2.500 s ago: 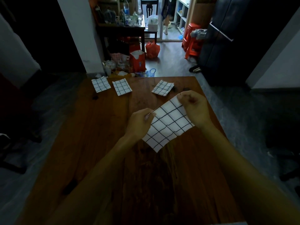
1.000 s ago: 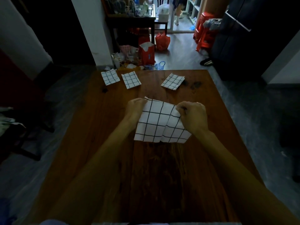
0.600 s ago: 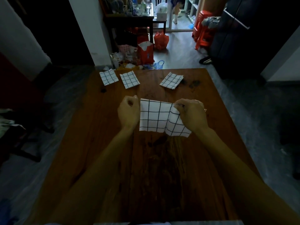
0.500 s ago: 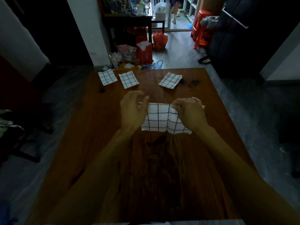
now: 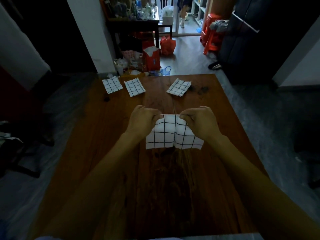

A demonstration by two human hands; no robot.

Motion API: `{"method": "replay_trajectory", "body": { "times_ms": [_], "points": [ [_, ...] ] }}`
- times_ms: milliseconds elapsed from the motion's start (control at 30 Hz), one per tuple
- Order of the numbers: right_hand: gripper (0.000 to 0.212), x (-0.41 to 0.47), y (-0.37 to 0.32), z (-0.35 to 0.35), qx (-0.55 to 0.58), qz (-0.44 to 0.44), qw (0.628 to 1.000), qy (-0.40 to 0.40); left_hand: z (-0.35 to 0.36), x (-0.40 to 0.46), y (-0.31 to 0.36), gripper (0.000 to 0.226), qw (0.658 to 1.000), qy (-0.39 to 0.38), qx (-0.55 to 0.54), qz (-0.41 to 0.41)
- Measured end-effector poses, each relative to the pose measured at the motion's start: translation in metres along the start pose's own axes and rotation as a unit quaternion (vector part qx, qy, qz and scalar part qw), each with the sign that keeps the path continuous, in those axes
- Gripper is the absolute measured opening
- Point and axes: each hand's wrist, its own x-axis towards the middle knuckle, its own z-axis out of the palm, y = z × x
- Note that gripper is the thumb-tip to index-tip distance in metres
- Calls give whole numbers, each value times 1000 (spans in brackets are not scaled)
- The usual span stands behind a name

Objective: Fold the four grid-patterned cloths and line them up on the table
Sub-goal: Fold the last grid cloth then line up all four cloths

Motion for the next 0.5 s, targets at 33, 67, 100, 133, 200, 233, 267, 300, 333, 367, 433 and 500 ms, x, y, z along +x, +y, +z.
{"method": "replay_trajectory", "body": {
  "times_ms": [33,67,100,133,200,233,267,300,333,367,433,500],
  "points": [
    [13,-1,2,-1,-1,-1,1000,0,-2,-2,-4,20,1000,-3,5,-10],
    [14,-1,2,-1,0,0,1000,0,-3,-4,-6,20,1000,-8,10,-21],
    [14,-1,2,-1,1,3,1000,-1,-4,-6,-6,21,999,-13,17,-30],
    [15,-1,1,-1,3,5,1000,-1,-5,-7,-6,22,999,-15,27,-37],
    [16,3,-2,1,13,1,1000,8,-5,-7,-1,26,998,-18,49,-35],
    [15,5,-5,2,17,-6,1000,12,-4,-5,3,31,998,-18,54,-26],
    [14,7,-8,3,17,-15,1000,12,-2,-3,8,36,998,-22,52,-13],
    [14,10,-12,6,12,-25,1000,9,0,-1,13,38,998,-31,47,2],
    [15,11,-17,8,7,-35,999,6,1,2,18,36,998,-38,39,19],
    [17,12,-20,9,5,-43,999,3,1,3,21,31,998,-40,32,35],
    [19,11,-22,8,-1,-47,999,-1,-2,4,19,22,997,-35,36,54],
    [18,7,-15,3,-16,-34,999,-9,-7,1,9,22,997,-28,44,60]
  ]
}}
